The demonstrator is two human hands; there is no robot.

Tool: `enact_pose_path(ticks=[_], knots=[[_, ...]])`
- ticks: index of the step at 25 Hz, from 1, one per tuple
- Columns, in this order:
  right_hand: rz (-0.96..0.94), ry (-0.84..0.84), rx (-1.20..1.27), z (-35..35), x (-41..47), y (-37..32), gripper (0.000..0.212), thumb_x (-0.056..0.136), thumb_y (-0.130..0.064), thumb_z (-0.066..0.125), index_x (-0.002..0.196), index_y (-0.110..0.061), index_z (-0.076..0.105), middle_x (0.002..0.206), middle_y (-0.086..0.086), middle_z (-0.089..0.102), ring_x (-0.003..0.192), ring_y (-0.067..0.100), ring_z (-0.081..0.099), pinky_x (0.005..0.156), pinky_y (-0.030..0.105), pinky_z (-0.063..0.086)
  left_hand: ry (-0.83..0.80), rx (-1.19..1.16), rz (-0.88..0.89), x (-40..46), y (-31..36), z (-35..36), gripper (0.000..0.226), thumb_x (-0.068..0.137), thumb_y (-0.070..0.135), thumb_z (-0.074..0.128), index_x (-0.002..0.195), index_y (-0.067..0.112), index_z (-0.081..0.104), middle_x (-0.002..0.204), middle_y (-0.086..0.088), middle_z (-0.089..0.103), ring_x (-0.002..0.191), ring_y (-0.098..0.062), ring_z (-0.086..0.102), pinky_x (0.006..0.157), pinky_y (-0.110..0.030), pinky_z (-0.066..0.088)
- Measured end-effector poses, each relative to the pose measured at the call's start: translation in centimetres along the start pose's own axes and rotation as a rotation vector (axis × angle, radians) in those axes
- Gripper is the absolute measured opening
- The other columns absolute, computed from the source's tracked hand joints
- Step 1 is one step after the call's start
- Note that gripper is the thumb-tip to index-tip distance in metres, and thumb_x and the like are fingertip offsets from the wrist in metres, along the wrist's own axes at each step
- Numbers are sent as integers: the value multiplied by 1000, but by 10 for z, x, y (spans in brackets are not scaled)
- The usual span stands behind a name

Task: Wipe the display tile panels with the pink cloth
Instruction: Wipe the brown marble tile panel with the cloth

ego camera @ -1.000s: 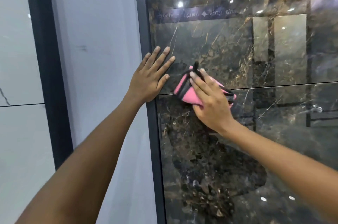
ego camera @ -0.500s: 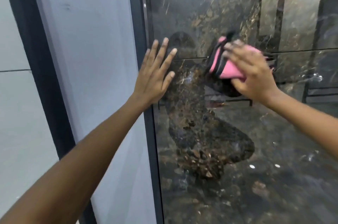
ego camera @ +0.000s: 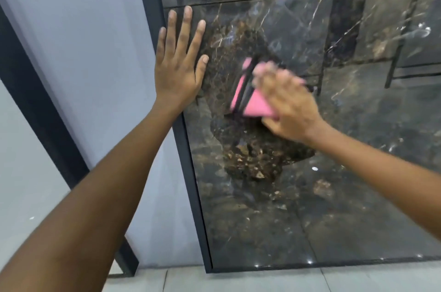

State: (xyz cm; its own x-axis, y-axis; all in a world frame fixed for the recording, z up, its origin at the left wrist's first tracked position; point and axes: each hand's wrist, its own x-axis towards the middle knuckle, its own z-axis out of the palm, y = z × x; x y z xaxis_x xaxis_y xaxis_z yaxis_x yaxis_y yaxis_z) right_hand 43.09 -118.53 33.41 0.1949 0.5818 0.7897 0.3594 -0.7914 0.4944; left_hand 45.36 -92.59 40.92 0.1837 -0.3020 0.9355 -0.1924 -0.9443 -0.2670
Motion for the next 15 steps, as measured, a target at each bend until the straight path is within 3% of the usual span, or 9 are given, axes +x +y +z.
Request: enact_pose_path(ticks=[2,3,4,6,7,8,10,12,15], knots=[[312,73,75,4,15,-14,71,78,-15,52,144,5,34,149,23,36,123,39,47,95,44,43,-24,6,-21,-1,1,1,51,105,32,32,154,15,29,159,-15,27,146,-39,22,120,-48,14],[273,55,66,17,4,-41,73,79,-10,49,148,3,28,149,22,37,114,38,53,83,42,48,-20,12,-19,-2,1,2,51,105,31,33,153,14,29,158,-15,28,146,-39,23,120,-47,15],[126,-68,94,29,-15,-77,76,81,-5,48,151,-3,18,149,18,38,111,36,55,78,42,51,-15,14,-16,-2,1,1,50,105,30,34,153,14,30,158,-16,28,146,-39,23,120,-47,15],[-415,-548,238,54,-80,-138,87,83,4,51,152,-15,1,158,5,23,137,29,38,105,43,44,-20,-27,-53,-4,6,0,50,105,26,35,153,13,30,158,-16,27,146,-38,21,120,-46,12],[-621,-706,270,57,-107,-152,88,83,3,57,152,-16,6,160,0,17,145,23,25,113,42,34,-27,-65,-91,-10,11,0,51,105,24,35,153,11,28,159,-17,25,147,-38,19,121,-45,9],[-704,-738,290,55,-124,-145,85,81,-2,64,152,-15,20,159,-3,22,145,19,25,114,40,33,-36,-100,-130,-22,17,1,53,104,24,35,154,9,25,159,-19,22,148,-38,15,121,-45,6],[-524,-630,367,44,-134,-102,77,77,0,63,148,-20,37,151,-4,41,137,19,41,106,41,43,-79,-132,-156,-67,33,9,59,104,29,35,155,8,14,162,-20,10,150,-36,4,122,-44,0],[-261,-368,283,23,-118,-36,72,78,6,49,145,-18,38,143,4,49,128,24,49,104,44,45,-141,-116,-117,-117,47,19,63,105,37,26,157,14,-2,163,-11,-12,150,-30,-11,122,-42,-5],[380,56,138,8,-88,16,71,74,-7,55,143,-2,39,148,18,39,138,32,34,106,46,31,-117,-103,-149,-146,54,36,60,106,43,16,156,21,-9,161,-2,-23,149,-27,-16,122,-40,-6]])
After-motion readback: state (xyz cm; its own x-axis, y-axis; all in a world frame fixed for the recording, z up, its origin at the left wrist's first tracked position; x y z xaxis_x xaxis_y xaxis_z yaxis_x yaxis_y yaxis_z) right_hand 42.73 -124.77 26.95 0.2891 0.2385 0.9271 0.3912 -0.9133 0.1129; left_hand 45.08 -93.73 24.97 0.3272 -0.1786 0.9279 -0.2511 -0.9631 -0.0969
